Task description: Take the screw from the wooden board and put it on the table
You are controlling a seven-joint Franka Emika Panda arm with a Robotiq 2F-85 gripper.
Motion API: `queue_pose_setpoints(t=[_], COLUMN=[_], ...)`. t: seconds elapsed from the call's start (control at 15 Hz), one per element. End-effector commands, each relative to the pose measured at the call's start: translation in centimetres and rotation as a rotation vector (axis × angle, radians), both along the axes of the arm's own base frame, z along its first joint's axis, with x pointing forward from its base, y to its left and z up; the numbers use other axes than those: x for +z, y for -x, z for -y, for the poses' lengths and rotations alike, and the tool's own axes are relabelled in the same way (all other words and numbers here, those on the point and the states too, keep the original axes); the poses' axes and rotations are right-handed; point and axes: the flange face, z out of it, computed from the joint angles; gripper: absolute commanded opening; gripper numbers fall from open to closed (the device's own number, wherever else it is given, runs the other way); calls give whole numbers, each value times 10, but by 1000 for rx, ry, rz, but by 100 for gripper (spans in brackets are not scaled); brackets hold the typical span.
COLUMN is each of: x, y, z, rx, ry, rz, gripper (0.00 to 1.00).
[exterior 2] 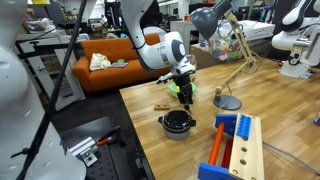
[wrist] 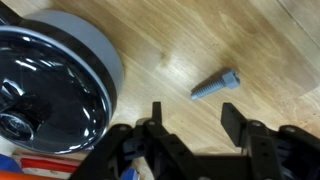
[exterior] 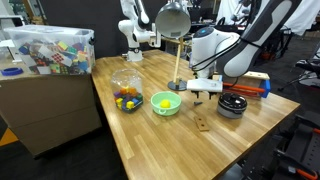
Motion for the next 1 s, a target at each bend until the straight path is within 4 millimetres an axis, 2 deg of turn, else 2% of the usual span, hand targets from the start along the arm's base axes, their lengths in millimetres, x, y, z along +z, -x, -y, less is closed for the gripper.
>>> queue_pose_setpoints(t=[0.0, 0.07, 0.13, 0.27, 0.33, 0.93], x=[26, 39, 19, 37, 39, 35], y=[-1, 2, -6, -6, -4, 0], z=[10, 16, 7, 15, 16, 14], rx=[-16, -33, -21, -35, -36, -33], ry=[-7, -15, -4, -7, -8, -7], rz=[4, 6, 17, 26, 24, 15], gripper=[93, 98, 83, 97, 99, 99])
